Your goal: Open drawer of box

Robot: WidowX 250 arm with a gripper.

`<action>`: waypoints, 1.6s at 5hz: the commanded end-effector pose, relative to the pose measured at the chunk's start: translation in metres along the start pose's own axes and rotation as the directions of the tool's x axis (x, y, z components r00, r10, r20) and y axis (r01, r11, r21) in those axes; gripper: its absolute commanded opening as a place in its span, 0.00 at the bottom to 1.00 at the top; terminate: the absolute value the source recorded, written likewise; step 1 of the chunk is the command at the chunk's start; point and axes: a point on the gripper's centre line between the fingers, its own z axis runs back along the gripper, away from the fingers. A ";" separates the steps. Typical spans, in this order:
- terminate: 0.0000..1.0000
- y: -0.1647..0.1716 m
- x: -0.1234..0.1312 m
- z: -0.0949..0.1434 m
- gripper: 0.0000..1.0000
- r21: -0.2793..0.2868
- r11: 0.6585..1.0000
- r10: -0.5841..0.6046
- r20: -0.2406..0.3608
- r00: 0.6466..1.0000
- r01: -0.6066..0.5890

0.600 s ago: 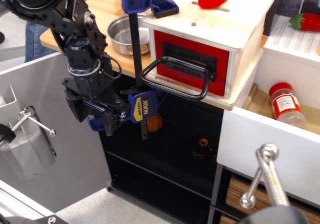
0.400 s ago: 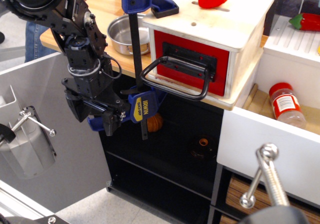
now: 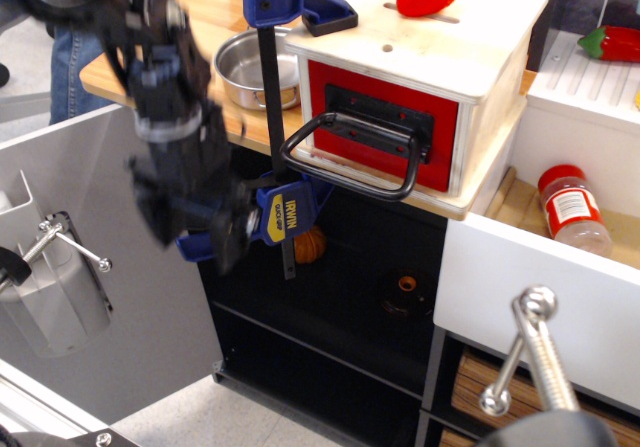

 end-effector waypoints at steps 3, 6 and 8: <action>0.00 -0.062 0.037 0.063 1.00 -0.121 0.990 0.085 0.114 0.990 -0.071; 0.00 -0.079 0.095 0.061 1.00 -0.060 0.995 0.085 0.178 0.980 -0.076; 0.00 -0.075 0.095 0.039 1.00 0.003 1.000 0.024 0.191 0.981 -0.025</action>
